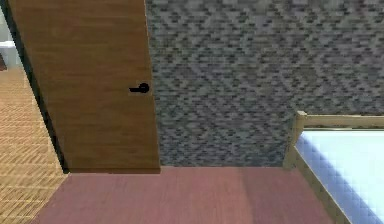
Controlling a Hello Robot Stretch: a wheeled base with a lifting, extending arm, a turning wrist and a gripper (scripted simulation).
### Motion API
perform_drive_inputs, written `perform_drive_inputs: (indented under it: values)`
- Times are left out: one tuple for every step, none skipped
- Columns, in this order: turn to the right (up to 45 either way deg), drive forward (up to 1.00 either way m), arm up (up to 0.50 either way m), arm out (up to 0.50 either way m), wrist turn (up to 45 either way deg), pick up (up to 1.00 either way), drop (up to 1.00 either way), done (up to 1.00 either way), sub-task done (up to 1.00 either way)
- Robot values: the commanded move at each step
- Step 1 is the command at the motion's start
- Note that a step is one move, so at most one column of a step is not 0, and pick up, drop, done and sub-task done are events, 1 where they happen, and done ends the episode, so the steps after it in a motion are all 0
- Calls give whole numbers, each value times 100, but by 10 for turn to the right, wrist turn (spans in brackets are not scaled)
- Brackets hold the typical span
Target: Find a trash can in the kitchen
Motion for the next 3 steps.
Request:
perform_drive_inputs:
  values:
    - [-450, 0, 0, 0, 0, 0, 0, 0, 0]
    - [-30, 0, 0, 0, 0, 0, 0, 0, 0]
    - [0, 100, 0, 0, 0, 0, 0, 0, 0]
